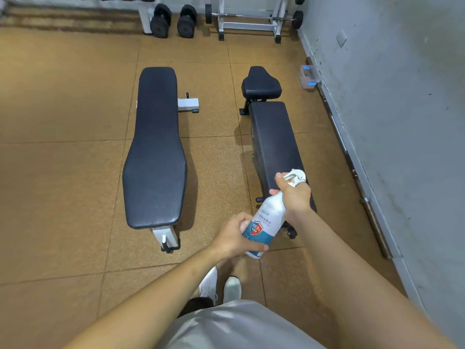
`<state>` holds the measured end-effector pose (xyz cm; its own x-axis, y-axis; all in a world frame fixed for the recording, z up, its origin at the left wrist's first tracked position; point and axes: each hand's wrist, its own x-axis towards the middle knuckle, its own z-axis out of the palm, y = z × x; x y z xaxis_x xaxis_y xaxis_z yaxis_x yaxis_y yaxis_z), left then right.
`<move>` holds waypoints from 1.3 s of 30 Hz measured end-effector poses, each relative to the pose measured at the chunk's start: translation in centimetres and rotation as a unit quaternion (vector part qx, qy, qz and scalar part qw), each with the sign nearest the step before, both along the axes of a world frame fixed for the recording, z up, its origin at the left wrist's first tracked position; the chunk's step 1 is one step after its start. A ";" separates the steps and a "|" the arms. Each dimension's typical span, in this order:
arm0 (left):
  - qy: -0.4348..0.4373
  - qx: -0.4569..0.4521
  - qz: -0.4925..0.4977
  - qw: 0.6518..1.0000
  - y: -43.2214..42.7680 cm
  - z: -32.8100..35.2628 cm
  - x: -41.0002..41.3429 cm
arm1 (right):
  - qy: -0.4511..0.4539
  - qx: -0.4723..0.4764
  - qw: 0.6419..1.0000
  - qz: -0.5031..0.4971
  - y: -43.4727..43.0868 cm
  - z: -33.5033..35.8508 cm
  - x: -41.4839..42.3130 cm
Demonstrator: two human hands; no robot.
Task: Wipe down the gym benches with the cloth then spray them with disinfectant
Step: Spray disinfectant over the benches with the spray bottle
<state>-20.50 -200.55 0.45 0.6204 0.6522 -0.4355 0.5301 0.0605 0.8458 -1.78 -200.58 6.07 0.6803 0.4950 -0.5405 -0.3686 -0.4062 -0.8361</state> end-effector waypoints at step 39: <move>-0.055 -0.161 0.214 0.962 15.5 -3.5 -41.5 | 0.025 -0.062 0.987 0.147 22.9 -3.6 -42.7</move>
